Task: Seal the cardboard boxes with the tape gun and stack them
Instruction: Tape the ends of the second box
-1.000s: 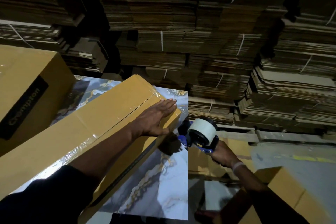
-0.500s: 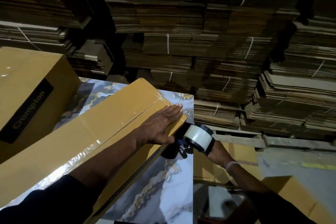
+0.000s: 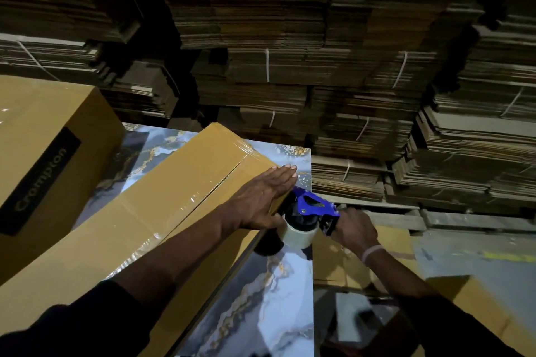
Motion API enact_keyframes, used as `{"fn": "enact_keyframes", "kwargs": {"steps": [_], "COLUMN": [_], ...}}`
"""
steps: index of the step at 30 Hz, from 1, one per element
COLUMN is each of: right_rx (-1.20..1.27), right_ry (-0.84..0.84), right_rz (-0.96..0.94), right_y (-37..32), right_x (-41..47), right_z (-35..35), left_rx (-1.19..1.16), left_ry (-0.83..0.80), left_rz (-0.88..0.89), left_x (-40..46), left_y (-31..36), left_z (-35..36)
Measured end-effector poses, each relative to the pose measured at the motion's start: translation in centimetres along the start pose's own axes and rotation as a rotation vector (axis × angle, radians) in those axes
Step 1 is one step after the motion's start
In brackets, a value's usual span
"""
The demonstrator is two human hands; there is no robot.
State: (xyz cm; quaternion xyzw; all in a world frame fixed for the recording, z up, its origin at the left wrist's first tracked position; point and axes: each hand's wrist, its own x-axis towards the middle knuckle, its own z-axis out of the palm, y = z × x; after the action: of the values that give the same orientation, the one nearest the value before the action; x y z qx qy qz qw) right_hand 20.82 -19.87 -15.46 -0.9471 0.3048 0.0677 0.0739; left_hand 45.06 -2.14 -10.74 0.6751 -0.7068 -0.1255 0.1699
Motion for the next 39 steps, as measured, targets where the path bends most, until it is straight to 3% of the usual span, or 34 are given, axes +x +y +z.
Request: {"fn": "enact_keyframes", "kwargs": {"steps": [5, 10, 16, 20, 22, 27, 39], "right_rx": [-0.133, -0.026, 0.531, 1.106, 1.273, 1.439, 1.781], "right_ry": [-0.081, -0.164, -0.194, -0.228, -0.209, -0.174, -0.129], "right_rz": [0.008, 0.116, 0.333, 0.497, 0.560, 0.568, 0.649], "right_y": [1.1, 3.3, 3.6, 2.2, 1.3, -0.2, -6.7], "right_x": [0.6, -2.2, -5.3, -6.8, -6.8, -5.7, -2.5], "right_z": [-0.8, 2.5, 4.2, 2.8, 1.7, -0.6, -5.5], "left_rx": [-0.044, -0.066, -0.008, -0.021, -0.072, 0.022, -0.112], "left_ry": [0.008, 0.028, 0.042, 0.075, 0.093, 0.134, 0.092], "left_rz": [-0.002, 0.000, 0.038, 0.045, 0.014, 0.004, 0.025], "left_x": [-0.2, -0.2, -0.2, -0.4, -0.4, 0.4, 4.0], "left_y": [0.0, 0.2, -0.2, 0.1, 0.3, -0.7, -3.2], "left_z": [-0.1, -0.3, 0.2, 0.2, -0.1, -1.0, -3.7]}}
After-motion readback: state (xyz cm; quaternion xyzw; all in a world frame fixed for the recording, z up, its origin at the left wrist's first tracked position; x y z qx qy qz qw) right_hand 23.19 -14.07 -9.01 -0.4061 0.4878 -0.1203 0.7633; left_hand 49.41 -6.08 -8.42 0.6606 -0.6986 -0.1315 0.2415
